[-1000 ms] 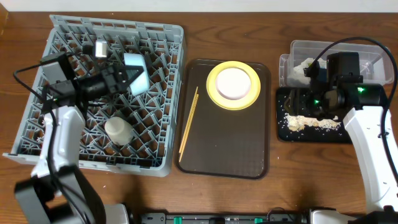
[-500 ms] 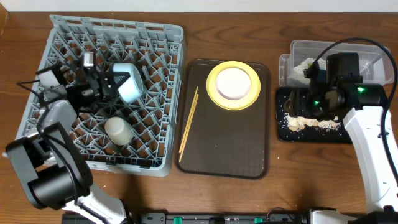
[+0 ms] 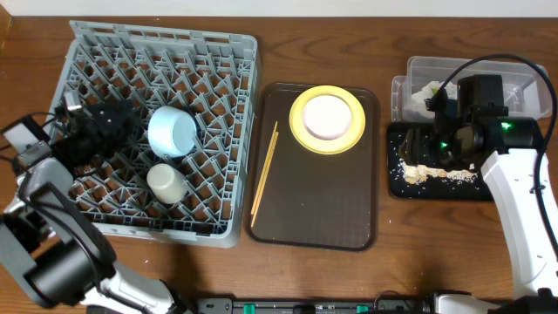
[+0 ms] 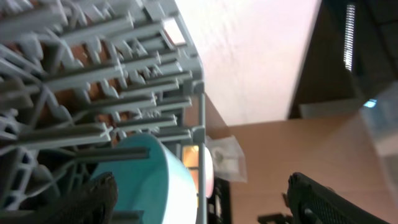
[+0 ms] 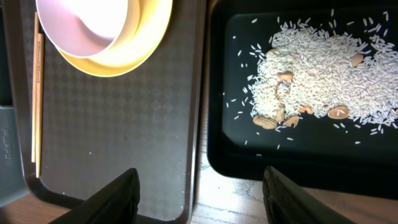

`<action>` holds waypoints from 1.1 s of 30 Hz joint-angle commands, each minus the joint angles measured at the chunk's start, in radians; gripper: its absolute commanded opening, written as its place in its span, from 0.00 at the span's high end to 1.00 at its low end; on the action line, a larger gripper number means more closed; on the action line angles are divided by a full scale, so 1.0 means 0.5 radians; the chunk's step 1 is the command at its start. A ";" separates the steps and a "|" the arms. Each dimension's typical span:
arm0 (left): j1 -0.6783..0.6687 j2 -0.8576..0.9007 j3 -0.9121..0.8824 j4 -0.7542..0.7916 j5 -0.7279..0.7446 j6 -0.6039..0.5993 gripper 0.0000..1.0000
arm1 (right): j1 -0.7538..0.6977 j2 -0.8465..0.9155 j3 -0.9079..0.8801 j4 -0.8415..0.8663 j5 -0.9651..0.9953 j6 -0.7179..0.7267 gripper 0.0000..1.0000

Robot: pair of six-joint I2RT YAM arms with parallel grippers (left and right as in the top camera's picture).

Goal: Sort waste into correct bins and load items into the dishwasher
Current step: 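Move the left gripper to the yellow plate and grasp the white bowl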

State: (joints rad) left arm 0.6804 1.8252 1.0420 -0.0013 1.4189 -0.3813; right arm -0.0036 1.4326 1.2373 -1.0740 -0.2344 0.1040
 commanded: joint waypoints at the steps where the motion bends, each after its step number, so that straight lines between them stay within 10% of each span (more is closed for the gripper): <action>1: 0.002 -0.311 0.019 -0.026 -0.200 0.002 0.12 | -0.009 -0.029 0.034 -0.001 -0.004 0.022 0.39; 7: -0.207 -0.776 0.019 -0.417 -0.674 0.038 0.07 | -0.009 -0.029 0.034 0.001 0.002 0.022 0.37; 14: -1.036 -1.149 0.031 -0.642 -1.564 0.087 0.06 | -0.010 -0.029 0.035 -0.031 0.199 0.022 0.34; 33: -2.465 -0.277 0.666 -0.818 -2.512 0.805 0.05 | -0.022 -0.029 0.035 -0.130 0.460 -0.037 0.34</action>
State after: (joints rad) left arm -0.4740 1.6028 1.3571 -0.4278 0.1993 -0.1196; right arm -0.0067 1.4319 1.2377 -1.1362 -0.0219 0.0944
